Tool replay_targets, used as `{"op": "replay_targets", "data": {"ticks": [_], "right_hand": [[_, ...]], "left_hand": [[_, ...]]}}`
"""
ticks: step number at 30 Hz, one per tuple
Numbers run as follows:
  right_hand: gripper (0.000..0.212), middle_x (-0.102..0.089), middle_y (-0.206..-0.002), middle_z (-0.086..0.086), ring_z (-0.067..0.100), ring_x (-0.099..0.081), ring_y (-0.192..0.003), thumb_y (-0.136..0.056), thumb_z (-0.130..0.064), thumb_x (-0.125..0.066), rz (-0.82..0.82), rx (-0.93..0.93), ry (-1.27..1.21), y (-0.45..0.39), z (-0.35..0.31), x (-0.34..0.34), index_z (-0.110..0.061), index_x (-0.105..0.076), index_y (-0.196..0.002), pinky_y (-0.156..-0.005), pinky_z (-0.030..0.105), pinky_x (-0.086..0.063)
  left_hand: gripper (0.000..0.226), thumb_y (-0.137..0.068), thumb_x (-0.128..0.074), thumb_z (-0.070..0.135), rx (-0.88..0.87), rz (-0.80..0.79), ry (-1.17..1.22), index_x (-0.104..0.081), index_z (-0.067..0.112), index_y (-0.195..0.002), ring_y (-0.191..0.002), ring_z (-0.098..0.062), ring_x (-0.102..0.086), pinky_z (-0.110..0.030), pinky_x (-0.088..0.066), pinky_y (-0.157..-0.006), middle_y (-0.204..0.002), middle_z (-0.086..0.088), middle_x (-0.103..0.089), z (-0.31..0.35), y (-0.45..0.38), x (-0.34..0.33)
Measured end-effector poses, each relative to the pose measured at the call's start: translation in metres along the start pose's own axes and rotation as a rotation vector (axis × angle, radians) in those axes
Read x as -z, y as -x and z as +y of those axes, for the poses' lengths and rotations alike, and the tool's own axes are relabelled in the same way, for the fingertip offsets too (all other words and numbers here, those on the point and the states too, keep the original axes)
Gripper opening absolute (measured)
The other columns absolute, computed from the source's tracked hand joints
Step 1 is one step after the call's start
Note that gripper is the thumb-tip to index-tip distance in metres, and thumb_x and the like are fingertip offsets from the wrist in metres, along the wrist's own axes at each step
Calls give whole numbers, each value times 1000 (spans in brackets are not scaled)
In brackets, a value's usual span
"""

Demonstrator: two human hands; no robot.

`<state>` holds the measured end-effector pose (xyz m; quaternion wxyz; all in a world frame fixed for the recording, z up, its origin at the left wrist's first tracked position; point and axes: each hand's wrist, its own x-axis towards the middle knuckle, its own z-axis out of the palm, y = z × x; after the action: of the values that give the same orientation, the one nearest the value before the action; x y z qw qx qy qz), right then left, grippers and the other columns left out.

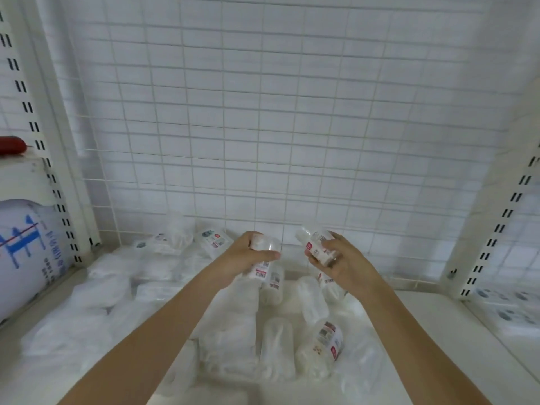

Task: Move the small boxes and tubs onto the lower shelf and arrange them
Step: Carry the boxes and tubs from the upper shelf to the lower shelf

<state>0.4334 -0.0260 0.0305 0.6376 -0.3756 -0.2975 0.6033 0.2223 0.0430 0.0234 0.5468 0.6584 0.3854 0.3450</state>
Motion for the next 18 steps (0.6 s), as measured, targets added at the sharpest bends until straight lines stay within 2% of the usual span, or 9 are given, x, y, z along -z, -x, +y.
{"op": "replay_targets", "data": {"ticks": [2,3,5,8,10,13,15,16,18], "right_hand": [[40,-61,-101,20,31,-65,-82,-70,-12,-64,-14,-59,-33,3,5,-7,-1,-55,-107,-73,36,-57],[43,-63,-100,17,28,-65,-82,-71,-18,-63,-16,-82,7,5,8,-11,-3,-55,-110,-72,36,-56],[54,-66,-98,13,22,-65,-80,-70,-26,-59,-14,-104,129,6,14,-17,-6,-53,-119,-70,33,-50],[59,-63,-94,14,23,-63,-73,-67,-26,-53,-25,-141,70,3,21,-25,-3,-51,-122,-66,33,-47],[49,-64,-87,15,24,-61,-67,-71,-33,-55,-9,-159,53,2,24,-31,-3,-57,-111,-69,36,-46],[50,-68,-86,13,23,-62,-71,-74,-52,-61,14,-123,170,2,30,-34,-11,-63,-103,-81,40,-48],[50,-69,-91,11,24,-65,-80,-71,-49,-64,14,-76,239,2,35,-35,-14,-61,-107,-88,43,-48],[48,-70,-97,11,25,-66,-88,-73,-47,-64,13,-53,267,3,36,-36,-14,-61,-109,-91,45,-49],[40,-69,-103,10,27,-66,-97,-78,-41,-62,6,-6,332,7,36,-38,-15,-61,-109,-89,44,-51]], "left_hand": [[71,-61,-82,36,27,51,78,-47,13,-118,-77,-16,-57,-16,-39,-44,-96,-7,-62,-4,-1,2],[71,-62,-82,35,36,79,118,-46,12,-119,-74,-15,-58,-14,-36,-40,-95,-6,-62,-5,-2,4],[63,-68,-78,36,46,109,173,-47,12,-117,-72,-15,-59,-16,-44,-47,-93,-7,-63,-4,0,8],[43,-82,-60,44,136,135,300,-53,12,-110,-80,-21,-63,-34,-51,-70,-93,-12,-65,3,5,16],[30,-88,-51,37,152,122,410,-56,12,-105,-80,-21,-62,-35,-51,-71,-88,-9,-64,5,10,24],[35,-81,-62,35,67,56,372,-56,11,-106,-78,-18,-59,-29,-48,-71,-89,-6,-60,2,16,36],[34,-83,-63,30,28,40,320,-55,9,-109,-75,-16,-57,-26,-45,-66,-85,-3,-59,1,21,40],[41,-81,-66,30,22,29,296,-56,7,-113,-75,-15,-57,-26,-45,-66,-85,-3,-60,1,23,42],[49,-77,-69,31,13,12,266,-57,5,-116,-71,-13,-57,-25,-44,-65,-80,0,-61,1,26,44]]}}
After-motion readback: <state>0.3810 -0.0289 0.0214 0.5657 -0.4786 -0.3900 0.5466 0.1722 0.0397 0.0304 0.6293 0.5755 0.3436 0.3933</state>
